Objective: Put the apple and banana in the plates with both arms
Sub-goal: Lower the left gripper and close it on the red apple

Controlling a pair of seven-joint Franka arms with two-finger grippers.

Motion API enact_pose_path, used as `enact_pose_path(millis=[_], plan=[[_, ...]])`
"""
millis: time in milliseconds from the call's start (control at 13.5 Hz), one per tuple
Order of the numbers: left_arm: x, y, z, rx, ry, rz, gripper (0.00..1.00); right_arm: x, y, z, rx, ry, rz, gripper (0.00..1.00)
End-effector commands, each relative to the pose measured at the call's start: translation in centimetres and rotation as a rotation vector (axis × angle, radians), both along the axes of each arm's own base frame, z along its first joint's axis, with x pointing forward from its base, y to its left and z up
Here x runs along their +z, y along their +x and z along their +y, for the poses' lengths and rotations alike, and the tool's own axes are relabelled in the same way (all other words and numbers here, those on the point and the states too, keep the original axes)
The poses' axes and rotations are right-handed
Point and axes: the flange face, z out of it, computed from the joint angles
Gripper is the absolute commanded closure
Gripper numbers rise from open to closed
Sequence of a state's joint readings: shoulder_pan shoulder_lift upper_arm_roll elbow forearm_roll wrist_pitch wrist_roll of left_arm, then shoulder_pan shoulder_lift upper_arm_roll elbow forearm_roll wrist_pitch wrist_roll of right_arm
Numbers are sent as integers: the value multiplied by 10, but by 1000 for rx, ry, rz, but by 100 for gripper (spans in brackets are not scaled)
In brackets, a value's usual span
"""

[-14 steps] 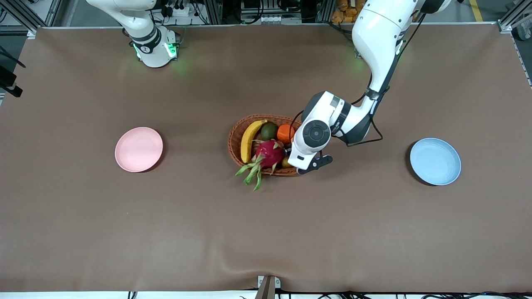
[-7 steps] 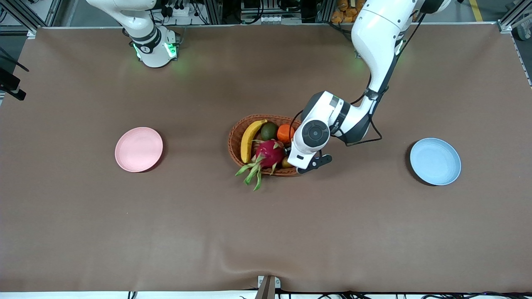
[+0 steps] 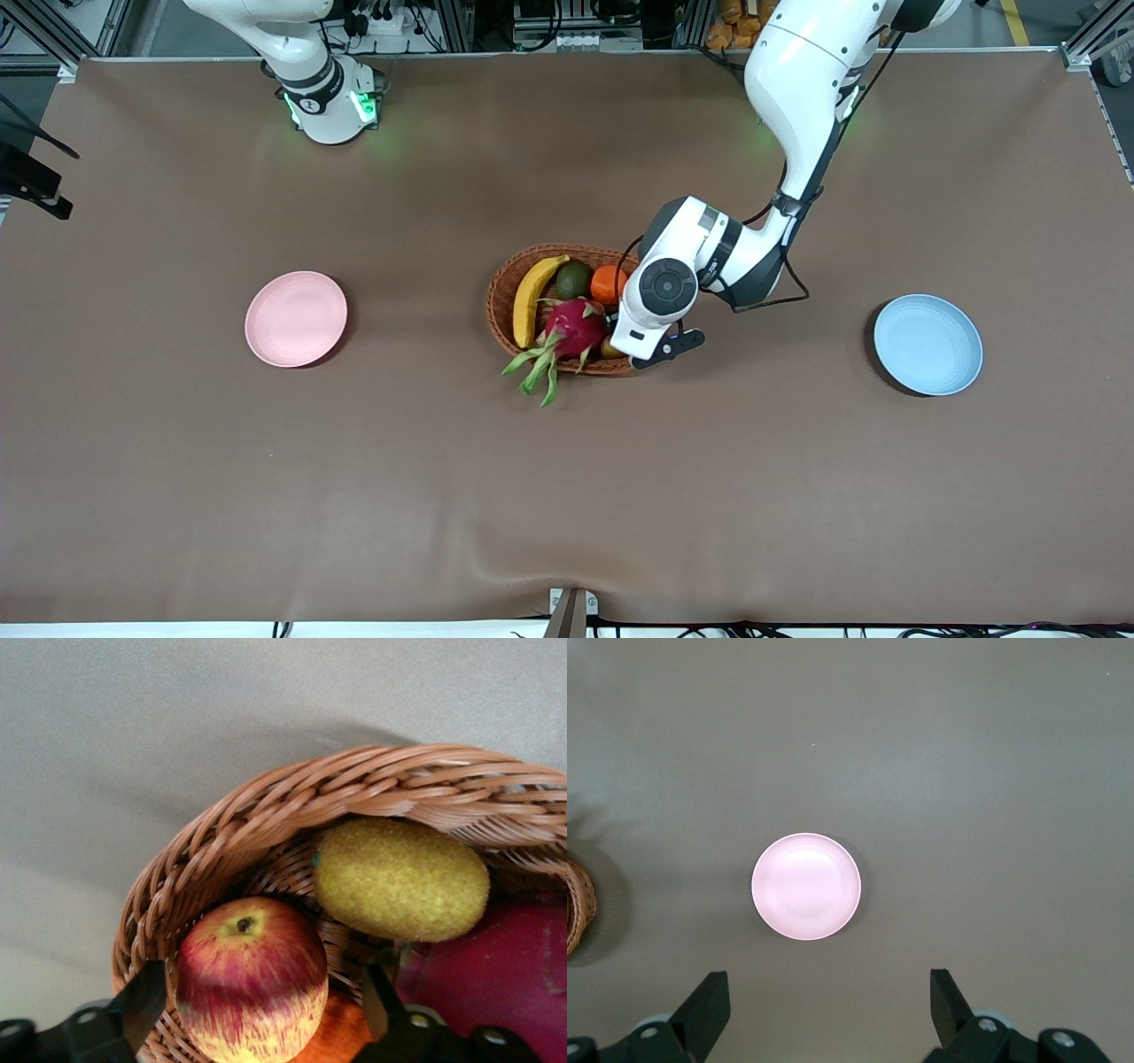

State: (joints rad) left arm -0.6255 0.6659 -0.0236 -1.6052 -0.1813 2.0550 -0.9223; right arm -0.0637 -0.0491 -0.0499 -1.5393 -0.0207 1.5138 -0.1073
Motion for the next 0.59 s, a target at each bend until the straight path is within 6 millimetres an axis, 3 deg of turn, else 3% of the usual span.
enact_pose_path(millis=[0,222,370,519], plan=[[-1,0,-3,14,1,-10,25,-11,10,6,19,14,24,0],[-1,0,-3,13,1,-10,45,-30,18,16,44,21,74,0],[2,1,-2,12,0,-10,66,-36,19,19,55,34,100,0],[13,6,0,14,-9,-18,83,-49,27,38,88,32,127,0]])
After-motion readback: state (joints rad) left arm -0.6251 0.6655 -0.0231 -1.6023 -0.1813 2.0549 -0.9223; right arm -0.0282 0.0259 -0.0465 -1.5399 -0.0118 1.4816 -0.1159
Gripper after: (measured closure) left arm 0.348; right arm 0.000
